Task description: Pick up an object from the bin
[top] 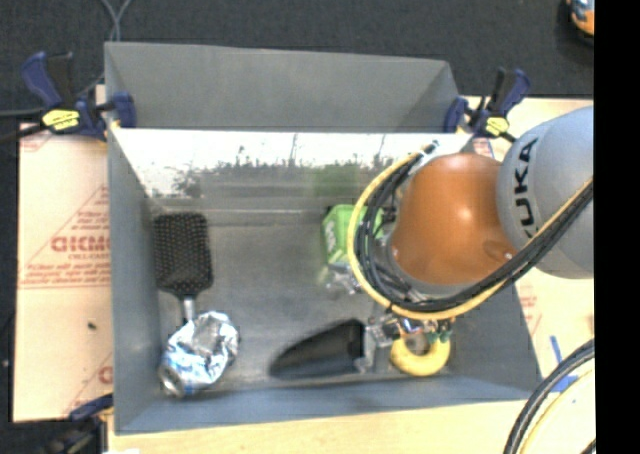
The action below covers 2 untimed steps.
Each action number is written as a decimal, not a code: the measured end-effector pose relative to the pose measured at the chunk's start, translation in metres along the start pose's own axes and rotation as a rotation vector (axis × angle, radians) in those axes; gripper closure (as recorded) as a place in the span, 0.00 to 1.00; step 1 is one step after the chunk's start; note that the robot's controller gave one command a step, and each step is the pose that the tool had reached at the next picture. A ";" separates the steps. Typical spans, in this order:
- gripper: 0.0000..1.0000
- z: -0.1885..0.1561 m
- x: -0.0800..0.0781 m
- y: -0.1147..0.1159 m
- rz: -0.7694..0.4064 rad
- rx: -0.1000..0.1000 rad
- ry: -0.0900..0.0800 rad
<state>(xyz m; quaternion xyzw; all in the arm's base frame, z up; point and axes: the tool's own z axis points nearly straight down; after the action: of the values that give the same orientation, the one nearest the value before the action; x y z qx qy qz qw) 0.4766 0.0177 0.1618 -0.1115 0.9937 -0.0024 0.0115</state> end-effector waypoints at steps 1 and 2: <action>0.00 0.096 -0.010 0.004 0.081 -0.005 0.004; 0.00 0.092 -0.031 0.001 -0.205 0.002 -0.012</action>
Offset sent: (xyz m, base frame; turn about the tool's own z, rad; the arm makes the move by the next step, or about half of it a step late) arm 0.0310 0.0082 -0.0918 -0.2071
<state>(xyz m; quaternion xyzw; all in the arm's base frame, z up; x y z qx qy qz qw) 0.5089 0.0256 0.0707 -0.2127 0.9770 -0.0038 0.0171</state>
